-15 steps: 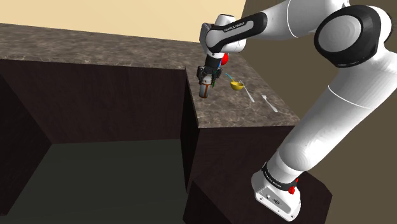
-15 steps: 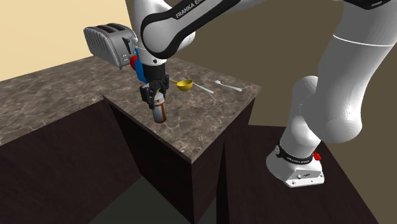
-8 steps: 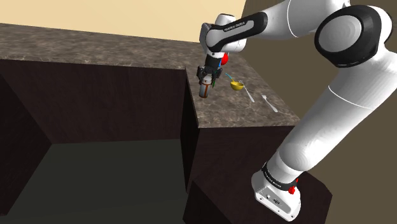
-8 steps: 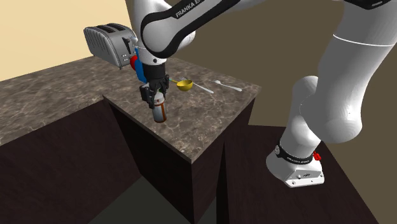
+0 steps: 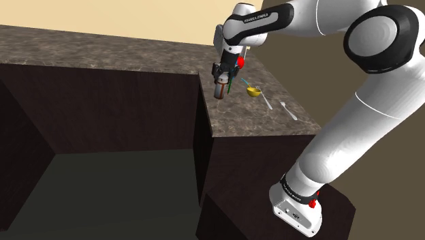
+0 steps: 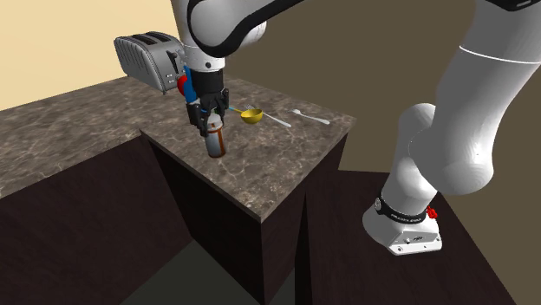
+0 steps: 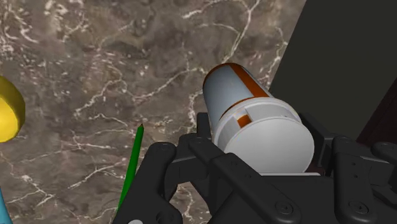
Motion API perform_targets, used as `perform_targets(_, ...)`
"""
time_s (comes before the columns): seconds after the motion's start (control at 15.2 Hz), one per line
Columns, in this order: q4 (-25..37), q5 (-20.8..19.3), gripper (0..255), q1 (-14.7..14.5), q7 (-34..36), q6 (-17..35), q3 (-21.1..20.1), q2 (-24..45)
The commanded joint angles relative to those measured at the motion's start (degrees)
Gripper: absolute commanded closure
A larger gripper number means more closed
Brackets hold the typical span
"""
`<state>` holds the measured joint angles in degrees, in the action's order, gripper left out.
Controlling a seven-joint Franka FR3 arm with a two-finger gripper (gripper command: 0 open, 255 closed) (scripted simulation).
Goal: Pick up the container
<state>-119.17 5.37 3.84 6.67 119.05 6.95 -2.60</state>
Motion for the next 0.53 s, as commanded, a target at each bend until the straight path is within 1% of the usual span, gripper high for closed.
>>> perform_targets(0.0,1.16,-0.12,255,0.02,0.15,-1.47,0.01,-0.32)
perform_targets(0.33,4.03,-0.40,255,0.03,0.57,-5.22,0.00,-1.22)
perform_targets(0.46,4.12,-0.41,255,0.03,0.59,-5.33,0.00,-1.25)
